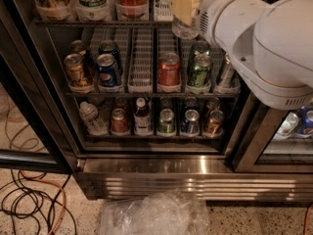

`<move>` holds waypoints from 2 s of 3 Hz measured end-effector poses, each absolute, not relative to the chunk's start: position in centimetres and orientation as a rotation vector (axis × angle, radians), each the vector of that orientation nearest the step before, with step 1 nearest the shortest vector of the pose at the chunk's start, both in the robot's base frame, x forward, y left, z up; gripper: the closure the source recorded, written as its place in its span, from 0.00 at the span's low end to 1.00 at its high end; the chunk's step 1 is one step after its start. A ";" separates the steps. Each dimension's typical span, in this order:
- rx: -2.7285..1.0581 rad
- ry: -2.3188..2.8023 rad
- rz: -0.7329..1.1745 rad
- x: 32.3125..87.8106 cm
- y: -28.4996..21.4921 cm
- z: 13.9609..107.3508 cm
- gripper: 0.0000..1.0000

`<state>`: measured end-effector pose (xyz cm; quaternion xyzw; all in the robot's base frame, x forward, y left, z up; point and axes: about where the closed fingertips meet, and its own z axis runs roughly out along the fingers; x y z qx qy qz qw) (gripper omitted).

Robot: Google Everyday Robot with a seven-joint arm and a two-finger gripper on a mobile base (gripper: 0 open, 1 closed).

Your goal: Pick water bottle from top shelf of fridge

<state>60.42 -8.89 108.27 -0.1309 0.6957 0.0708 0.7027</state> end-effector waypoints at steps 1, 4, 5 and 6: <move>-0.303 1.583 0.180 59.8 -8.7 106.6 1.00; -0.274 1.604 0.194 58.8 -9.4 105.1 1.00; -0.181 1.680 0.237 57.8 -10.4 101.7 1.00; -0.004 1.791 0.289 55.8 -11.9 96.1 1.00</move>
Offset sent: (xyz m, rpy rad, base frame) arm -0.0761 -0.0092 -0.1169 0.2515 0.3996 -0.0459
